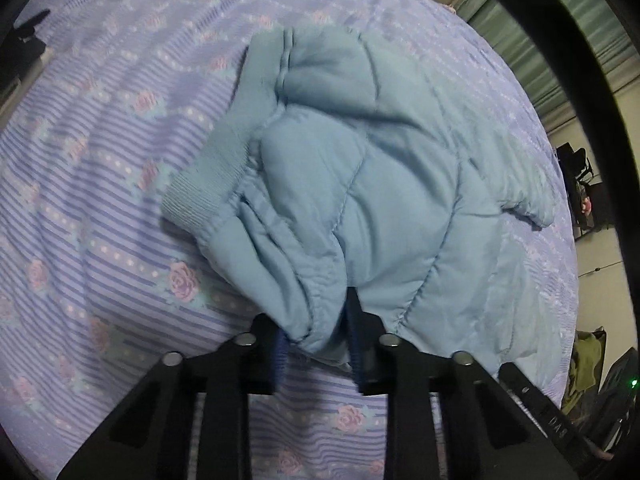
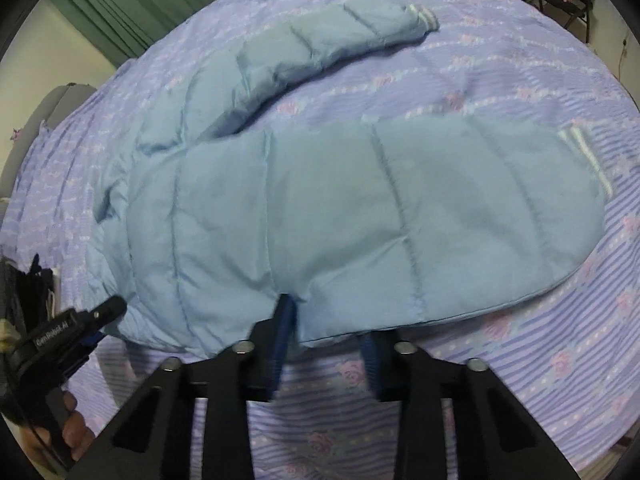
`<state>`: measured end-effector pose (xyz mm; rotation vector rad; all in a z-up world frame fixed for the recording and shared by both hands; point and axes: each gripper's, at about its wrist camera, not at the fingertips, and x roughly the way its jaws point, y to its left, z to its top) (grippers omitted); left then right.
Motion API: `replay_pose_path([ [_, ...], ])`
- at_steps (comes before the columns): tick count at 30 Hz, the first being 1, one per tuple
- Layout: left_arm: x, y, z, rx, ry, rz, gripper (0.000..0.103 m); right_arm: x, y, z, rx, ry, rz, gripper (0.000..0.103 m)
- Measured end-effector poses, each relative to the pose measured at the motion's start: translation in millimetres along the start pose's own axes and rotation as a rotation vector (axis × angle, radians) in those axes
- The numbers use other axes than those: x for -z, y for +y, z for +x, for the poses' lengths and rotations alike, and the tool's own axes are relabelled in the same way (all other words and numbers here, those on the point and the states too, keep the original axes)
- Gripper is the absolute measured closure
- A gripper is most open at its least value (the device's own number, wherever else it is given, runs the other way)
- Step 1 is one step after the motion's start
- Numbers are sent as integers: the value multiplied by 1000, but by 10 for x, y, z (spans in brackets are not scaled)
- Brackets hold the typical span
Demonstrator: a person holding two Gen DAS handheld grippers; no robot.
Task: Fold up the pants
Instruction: 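Grasp the waistband of the blue pants with the left and right grippers, then lift the waistband with both grippers and fold it over onto the legs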
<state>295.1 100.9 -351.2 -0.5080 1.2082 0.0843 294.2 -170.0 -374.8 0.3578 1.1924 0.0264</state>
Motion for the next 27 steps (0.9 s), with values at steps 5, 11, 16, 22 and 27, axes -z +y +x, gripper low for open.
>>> replay_pose_path([
  [5,-30,-205,-342,-33,-70,71,84,-221,104,-388,-11,-96,-52,85],
  [11,-219,-422,-743,-27,-158,104,86,-502,178,-868,-42,-218,-67,87],
  [16,-629,-606,-894,-15,-253,142,87,-854,331,-960,-60,-298,-112,88],
  [22,-1172,-796,-723,-49,-321,192,87,-1440,528,-743,-76,-339,-179,88],
  [27,-1548,-890,-409,-90,-305,204,87,-1856,700,-425,-71,-321,-197,88],
])
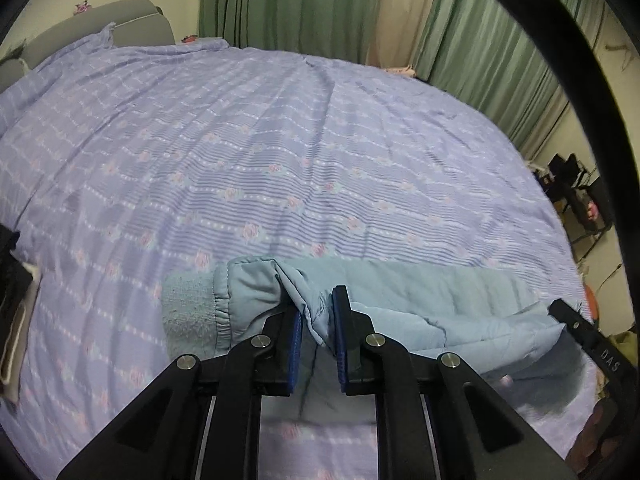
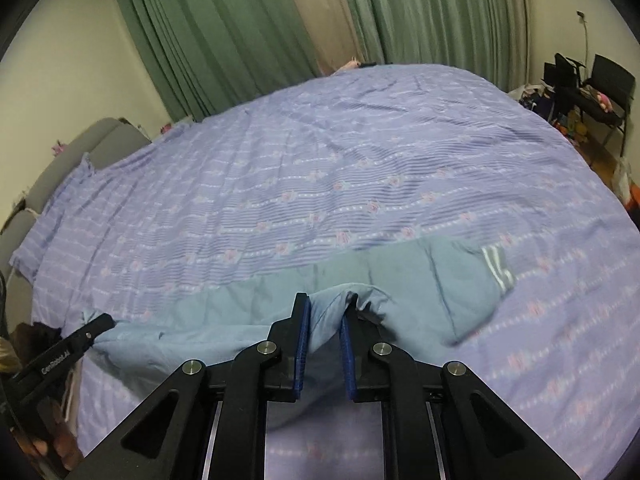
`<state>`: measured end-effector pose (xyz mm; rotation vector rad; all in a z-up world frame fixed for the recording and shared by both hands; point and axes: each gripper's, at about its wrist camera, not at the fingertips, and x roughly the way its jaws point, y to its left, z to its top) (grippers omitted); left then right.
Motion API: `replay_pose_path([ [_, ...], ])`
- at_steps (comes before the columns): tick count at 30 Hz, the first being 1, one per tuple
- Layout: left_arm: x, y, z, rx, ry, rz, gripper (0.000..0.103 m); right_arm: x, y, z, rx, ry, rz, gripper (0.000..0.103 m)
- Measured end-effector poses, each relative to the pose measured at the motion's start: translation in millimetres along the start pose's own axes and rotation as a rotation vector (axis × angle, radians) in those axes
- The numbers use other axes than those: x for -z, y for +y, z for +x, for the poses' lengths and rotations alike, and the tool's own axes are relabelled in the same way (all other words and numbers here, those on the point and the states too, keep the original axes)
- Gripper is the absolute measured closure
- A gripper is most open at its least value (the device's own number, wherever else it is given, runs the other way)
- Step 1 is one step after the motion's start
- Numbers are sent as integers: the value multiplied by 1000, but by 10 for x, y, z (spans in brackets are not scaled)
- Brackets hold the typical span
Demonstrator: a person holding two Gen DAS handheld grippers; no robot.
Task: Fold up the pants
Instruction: 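Lift the waistband with both grippers and fold it over onto the legs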
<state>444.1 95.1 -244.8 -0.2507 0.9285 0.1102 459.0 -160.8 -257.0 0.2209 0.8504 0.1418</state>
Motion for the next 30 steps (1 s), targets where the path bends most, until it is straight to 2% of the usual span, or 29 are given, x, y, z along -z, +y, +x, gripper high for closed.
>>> replay_pose_path([
  [7,-117,82,571,-58,82,23,87,-179,120,531,24,36,-67,88],
  [12,-101,84,841,-87,122,57,86,-179,118,772,45,71,-81,86],
  [14,-100,63,881,-97,141,64,86,-173,78,813,48,80,-69,67],
  [15,-113,79,899,-97,155,58,86,-177,56,812,58,75,-65,62],
  [17,-169,101,836,-95,178,39,85,-191,21,685,82,33,-59,42],
  [19,-246,116,652,-93,176,18,80,-199,12,469,92,-37,-58,32],
  [20,-281,130,551,-93,168,9,72,-190,13,348,101,-67,-59,31],
  [21,-296,149,394,-93,129,3,52,-193,11,277,107,-83,-61,30],
  [22,-308,177,247,-115,72,13,36,-179,16,175,109,-99,-63,30],
  [23,-308,186,63,-147,-6,35,16,-142,17,53,110,-115,-63,29],
  [25,-267,180,-211,-184,-117,107,12,-85,22,-52,105,-115,-54,29],
  [27,-190,189,-335,-222,-135,176,11,36,26,-136,62,-95,-42,29],
  [30,23,271,-367,-235,-116,234,11,287,73,-131,1,-36,-51,29],
])
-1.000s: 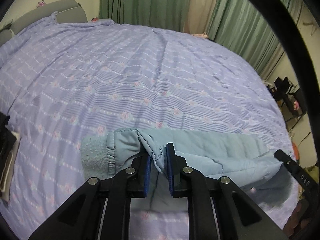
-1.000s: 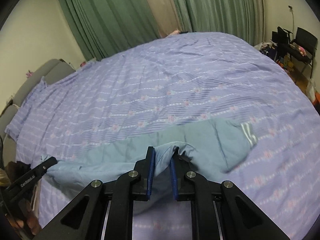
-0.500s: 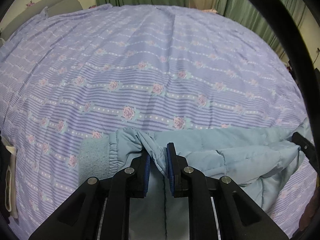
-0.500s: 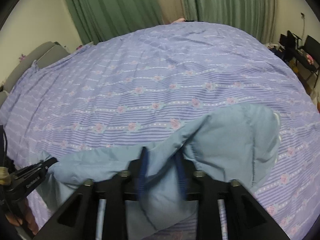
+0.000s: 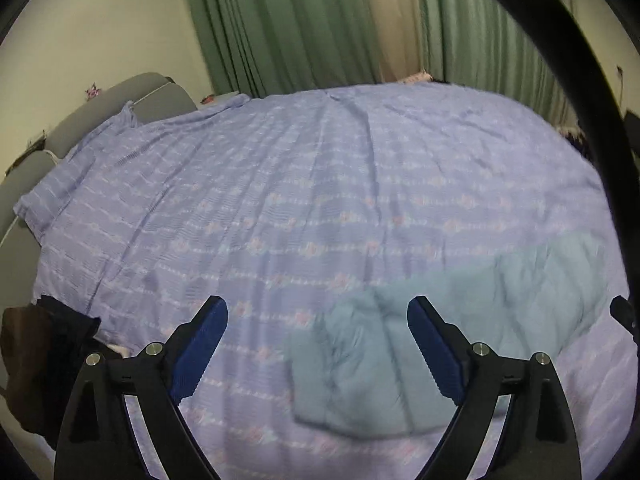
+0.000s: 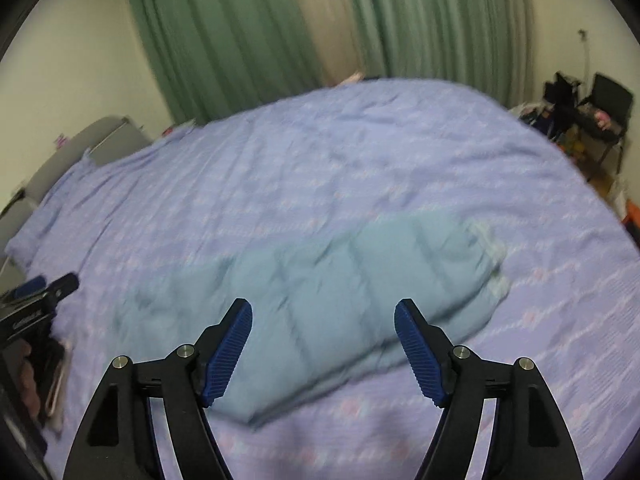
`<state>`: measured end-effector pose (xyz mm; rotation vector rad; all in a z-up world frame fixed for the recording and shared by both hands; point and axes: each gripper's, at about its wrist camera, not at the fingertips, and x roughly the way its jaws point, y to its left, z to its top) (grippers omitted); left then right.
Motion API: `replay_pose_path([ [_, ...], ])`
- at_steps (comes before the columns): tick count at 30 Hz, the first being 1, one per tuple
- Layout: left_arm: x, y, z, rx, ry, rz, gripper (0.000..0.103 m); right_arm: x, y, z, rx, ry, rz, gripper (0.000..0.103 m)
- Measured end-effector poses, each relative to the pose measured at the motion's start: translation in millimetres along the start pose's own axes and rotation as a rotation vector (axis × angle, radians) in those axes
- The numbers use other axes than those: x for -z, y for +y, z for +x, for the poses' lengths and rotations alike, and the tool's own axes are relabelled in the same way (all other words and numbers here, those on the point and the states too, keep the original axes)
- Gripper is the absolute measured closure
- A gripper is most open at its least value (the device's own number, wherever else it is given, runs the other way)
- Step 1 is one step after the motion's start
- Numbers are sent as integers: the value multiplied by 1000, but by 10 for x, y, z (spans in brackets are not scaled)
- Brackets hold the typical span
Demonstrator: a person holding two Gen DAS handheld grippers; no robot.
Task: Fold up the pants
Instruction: 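Lift the waistband with both grippers and fold it over onto the legs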
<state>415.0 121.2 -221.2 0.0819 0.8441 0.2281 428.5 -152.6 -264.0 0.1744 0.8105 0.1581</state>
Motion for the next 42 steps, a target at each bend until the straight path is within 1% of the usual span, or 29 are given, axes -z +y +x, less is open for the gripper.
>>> replay_pose_path([
  [2,186,-2,64,15,30,32,11,201,91,78,-37,63,-43,29],
  [5,453,63,232,44,86,45,11,422,239,188,-89,116,-108,30],
  [7,560,106,378,80,129,5,12,527,329,268,-130,144,-144,31],
  [8,595,127,437,100,149,-19,12,577,365,312,-145,157,-160,34],
  [10,626,239,641,134,189,-84,14,641,414,423,-168,188,-179,39],
  [12,631,346,820,185,227,-165,17,680,414,501,-185,204,-168,40],
  [14,661,431,1002,246,263,-261,22,693,403,601,-214,229,-142,47],
  [16,685,434,1158,287,295,-306,31,699,405,710,-228,256,-122,48],
  [17,689,393,1203,306,308,-306,45,707,403,786,-237,273,-114,50],
  [18,690,365,1255,322,326,-307,53,705,404,835,-248,285,-107,51],
  [19,700,328,1282,303,337,-307,55,708,399,871,-264,296,-93,51],
  [20,693,326,1294,292,335,-306,59,709,405,885,-273,299,-84,51],
  [21,678,352,1287,285,329,-316,63,702,408,886,-287,298,-78,51],
  [23,635,398,1253,283,320,-332,66,694,444,855,-295,289,-92,51],
  [25,596,395,1184,263,298,-302,67,676,477,834,-313,272,-100,51],
  [27,593,371,1178,246,296,-278,67,646,514,858,-323,247,-112,51],
  [30,594,391,1185,240,302,-283,67,622,482,1004,-343,264,-64,51],
  [31,575,391,1190,237,301,-287,67,623,473,1046,-353,273,-50,57],
  [32,546,371,1181,233,301,-286,68,647,476,1090,-350,290,-49,66],
  [33,542,367,1172,228,302,-281,68,667,459,1086,-356,297,-46,69],
  [34,537,349,1152,218,302,-266,68,688,454,1041,-378,303,-34,80],
  [35,544,355,1135,206,299,-250,68,707,470,936,-412,301,-28,84],
  [37,583,363,1111,178,295,-213,68,752,523,790,-423,287,-70,87],
  [38,613,381,1102,174,300,-207,68,812,608,741,-401,285,-131,87],
  [40,637,375,1141,171,323,-200,67,904,654,764,-361,297,-173,87],
  [41,629,357,1143,160,327,-187,62,931,653,784,-350,320,-174,86],
  [42,603,327,1098,119,319,-153,55,938,631,775,-334,331,-161,86],
])
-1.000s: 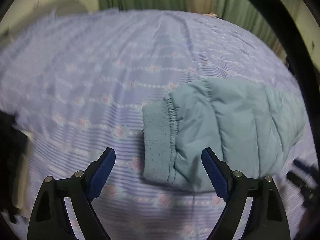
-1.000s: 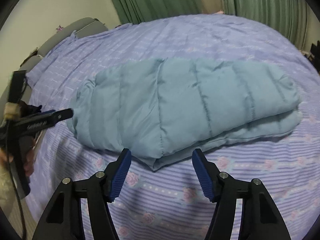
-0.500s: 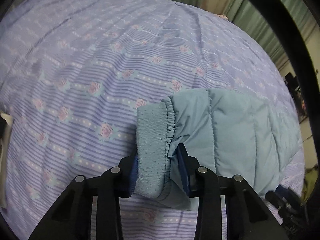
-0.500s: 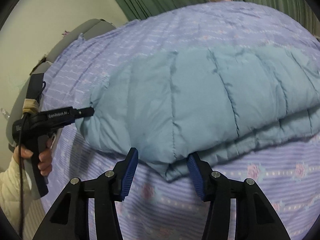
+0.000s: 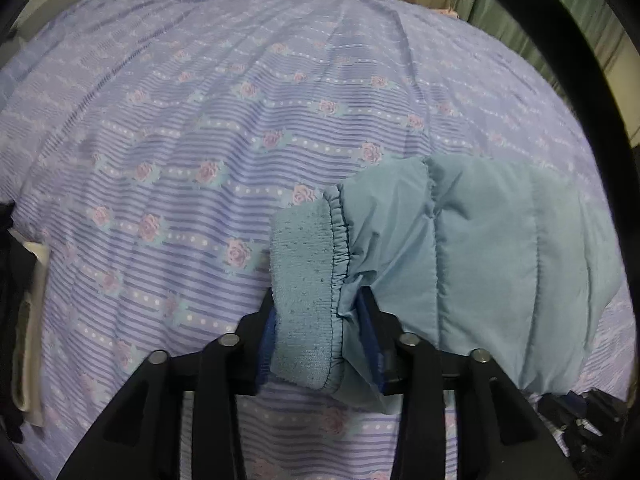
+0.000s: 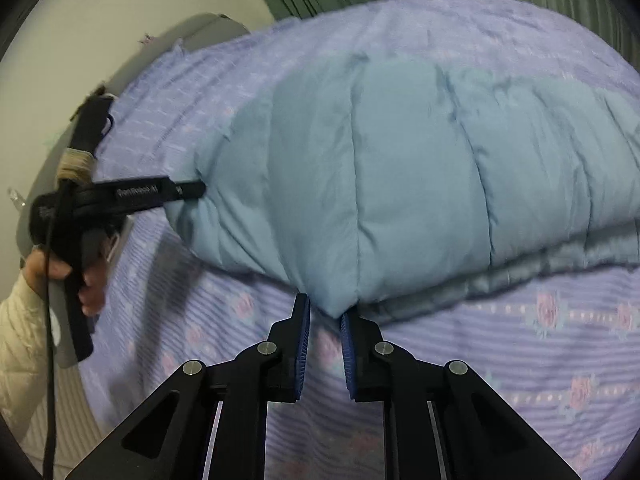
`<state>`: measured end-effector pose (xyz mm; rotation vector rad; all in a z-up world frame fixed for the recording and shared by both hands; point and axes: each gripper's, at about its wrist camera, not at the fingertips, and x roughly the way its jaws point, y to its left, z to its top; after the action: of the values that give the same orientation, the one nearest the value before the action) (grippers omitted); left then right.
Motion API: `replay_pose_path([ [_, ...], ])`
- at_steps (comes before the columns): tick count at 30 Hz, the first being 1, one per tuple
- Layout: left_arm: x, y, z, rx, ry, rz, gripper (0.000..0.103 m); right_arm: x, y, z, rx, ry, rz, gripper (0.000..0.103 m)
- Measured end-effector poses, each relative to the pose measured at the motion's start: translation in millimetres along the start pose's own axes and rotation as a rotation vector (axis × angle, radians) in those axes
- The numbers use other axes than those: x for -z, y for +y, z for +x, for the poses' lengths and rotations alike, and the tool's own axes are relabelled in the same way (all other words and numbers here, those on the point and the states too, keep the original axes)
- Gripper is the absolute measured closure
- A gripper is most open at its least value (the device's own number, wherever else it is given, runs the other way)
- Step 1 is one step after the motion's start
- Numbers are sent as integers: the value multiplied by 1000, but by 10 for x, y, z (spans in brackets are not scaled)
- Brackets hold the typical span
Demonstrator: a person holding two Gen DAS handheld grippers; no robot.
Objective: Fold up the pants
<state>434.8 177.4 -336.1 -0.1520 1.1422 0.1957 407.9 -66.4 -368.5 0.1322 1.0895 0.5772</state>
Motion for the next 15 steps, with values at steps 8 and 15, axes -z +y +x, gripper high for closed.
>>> replay_pose_path([
  [8,246,-617,-1034,-78,-259,242,30,12,-459,-999,209,-217,129,56],
  [15,736,-1703,-1131,19,-359,448,29,-248,-1356,-1429,358,-329,251,55],
])
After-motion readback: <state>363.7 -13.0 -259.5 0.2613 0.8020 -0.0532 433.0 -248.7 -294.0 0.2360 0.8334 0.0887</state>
